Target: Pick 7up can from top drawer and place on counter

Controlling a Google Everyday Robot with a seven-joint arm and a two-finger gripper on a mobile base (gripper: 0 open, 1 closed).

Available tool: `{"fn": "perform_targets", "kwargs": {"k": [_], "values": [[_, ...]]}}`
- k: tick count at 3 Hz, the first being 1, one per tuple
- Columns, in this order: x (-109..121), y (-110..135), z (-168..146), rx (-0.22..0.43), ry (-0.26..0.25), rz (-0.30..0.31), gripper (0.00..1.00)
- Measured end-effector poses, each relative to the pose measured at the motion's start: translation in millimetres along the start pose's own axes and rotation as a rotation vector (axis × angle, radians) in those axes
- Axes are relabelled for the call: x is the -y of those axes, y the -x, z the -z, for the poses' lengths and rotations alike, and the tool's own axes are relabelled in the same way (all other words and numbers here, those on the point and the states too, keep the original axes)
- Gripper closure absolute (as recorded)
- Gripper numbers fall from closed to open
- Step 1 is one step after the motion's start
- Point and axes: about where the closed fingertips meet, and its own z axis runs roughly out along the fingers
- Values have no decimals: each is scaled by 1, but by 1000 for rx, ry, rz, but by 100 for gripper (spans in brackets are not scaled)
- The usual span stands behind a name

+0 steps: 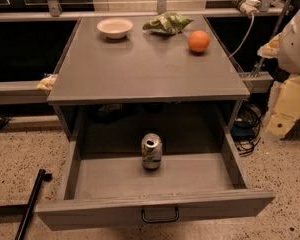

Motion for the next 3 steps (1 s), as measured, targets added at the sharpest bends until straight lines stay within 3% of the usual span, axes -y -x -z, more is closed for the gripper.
{"fn": "perform_targets", "kwargs": {"k": [1, 2, 3], "values": [[0, 0, 0, 0, 0, 0, 0], [2, -3, -10, 45, 3, -3, 19], [2, -11, -57, 164, 38, -16, 42]]}}
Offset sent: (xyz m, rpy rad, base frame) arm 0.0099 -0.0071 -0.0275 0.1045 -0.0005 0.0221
